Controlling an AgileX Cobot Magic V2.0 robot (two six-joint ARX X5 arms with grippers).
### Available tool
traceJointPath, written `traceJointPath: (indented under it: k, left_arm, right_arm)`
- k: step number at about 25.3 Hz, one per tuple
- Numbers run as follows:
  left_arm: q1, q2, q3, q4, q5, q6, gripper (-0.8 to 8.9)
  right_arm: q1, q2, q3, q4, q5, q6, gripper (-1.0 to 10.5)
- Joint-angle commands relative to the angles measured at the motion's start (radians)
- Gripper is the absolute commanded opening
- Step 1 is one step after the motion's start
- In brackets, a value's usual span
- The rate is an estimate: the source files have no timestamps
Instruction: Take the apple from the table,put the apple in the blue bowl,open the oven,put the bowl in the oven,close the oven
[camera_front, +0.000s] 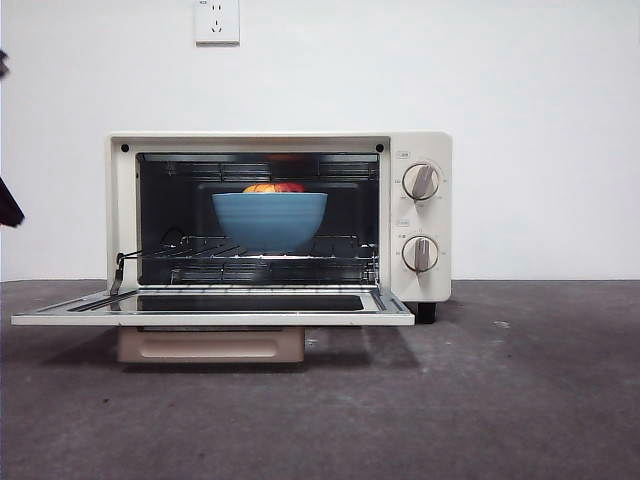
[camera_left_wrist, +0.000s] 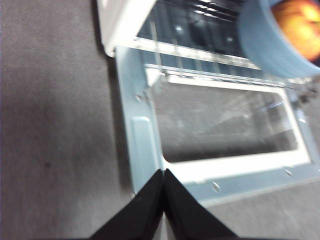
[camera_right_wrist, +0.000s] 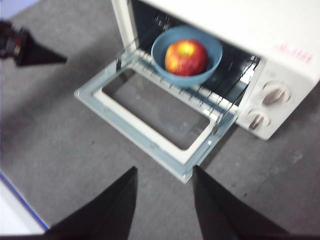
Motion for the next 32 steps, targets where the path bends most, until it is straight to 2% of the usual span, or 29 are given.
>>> traceJointPath:
  k: [1, 9, 18, 23, 26, 29, 32]
  left_arm:
    - [0.004, 0.055, -0.002, 0.061, -0.005, -0.008, 0.06]
    - [0.015, 0.227, -0.002, 0.192, -0.032, -0.013, 0.06]
    - [-0.004, 0.449, -0.002, 0.286, -0.011, -0.039, 0.06]
    - [-0.048, 0.492, -0.002, 0.312, 0.043, -0.040, 0.06]
    - [-0.061, 0.496, -0.002, 0.336, 0.139, -0.056, 0.06]
    - [-0.058, 0.495, -0.001, 0.389, 0.242, -0.111, 0.06]
    - [-0.053, 0.495, 0.000, 0.488, 0.312, -0.202, 0.06]
  right_arm:
    - [0.020, -0.054, -0.092, 0.041, 0.000, 0.005, 1.8]
    - [0.039, -0.238, -0.354, 0.117, 0.000, 0.104, 1.8]
    - [0.039, -0.411, -0.446, 0.121, 0.028, 0.178, 1.8]
    - [0.039, -0.452, -0.446, 0.118, 0.037, 0.191, 1.8]
    - [0.039, -0.452, -0.446, 0.100, 0.055, 0.204, 1.8]
    - [0.039, -0.452, -0.446, 0.090, 0.054, 0.211, 1.8]
    - [0.039, -0.452, -0.446, 0.090, 0.055, 0.213, 1.8]
